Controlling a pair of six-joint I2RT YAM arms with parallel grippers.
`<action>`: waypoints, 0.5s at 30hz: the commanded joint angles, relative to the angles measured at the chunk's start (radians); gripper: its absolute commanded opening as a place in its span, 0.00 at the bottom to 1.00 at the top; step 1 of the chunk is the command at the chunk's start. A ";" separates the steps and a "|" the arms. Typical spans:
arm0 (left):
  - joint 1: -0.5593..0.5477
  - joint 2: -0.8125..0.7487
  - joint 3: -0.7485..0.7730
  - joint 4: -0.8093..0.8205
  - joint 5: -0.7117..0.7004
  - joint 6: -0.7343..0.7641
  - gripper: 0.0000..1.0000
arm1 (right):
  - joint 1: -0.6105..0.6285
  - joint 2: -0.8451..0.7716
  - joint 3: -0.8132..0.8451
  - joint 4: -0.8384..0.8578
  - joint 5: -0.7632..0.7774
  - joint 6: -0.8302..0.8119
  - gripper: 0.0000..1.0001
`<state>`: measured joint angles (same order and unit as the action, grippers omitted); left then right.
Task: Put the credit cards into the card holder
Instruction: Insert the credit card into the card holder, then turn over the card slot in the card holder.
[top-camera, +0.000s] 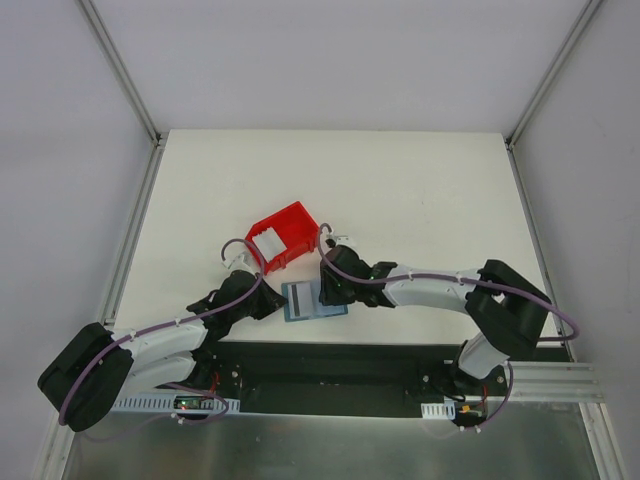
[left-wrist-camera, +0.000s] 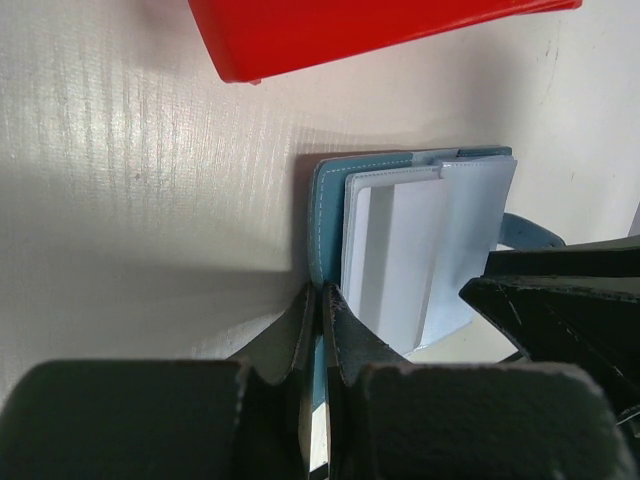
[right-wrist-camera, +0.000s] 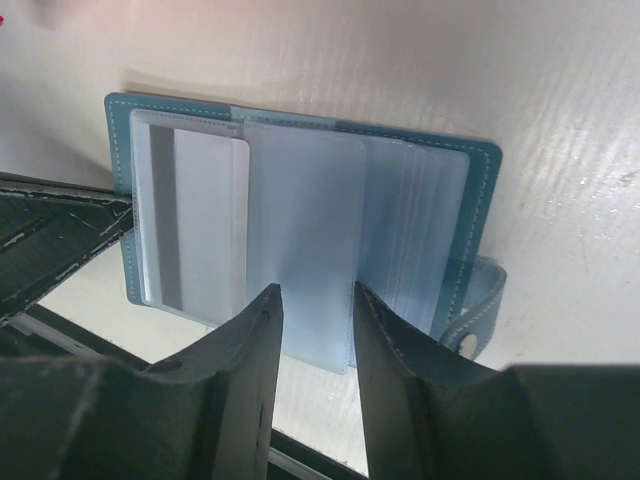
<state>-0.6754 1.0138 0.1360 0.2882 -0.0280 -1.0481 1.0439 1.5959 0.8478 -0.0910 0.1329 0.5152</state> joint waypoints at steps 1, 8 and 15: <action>-0.010 0.026 -0.044 -0.169 -0.030 0.051 0.00 | 0.004 0.050 0.025 -0.013 -0.047 -0.001 0.30; -0.009 0.029 -0.044 -0.169 -0.030 0.049 0.00 | -0.004 0.053 0.042 0.051 -0.095 -0.015 0.01; -0.009 0.037 -0.044 -0.167 -0.032 0.049 0.00 | 0.002 -0.063 0.050 0.086 -0.087 -0.060 0.01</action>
<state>-0.6754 1.0142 0.1360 0.2882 -0.0280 -1.0473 1.0386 1.6268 0.8661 -0.0479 0.0605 0.4915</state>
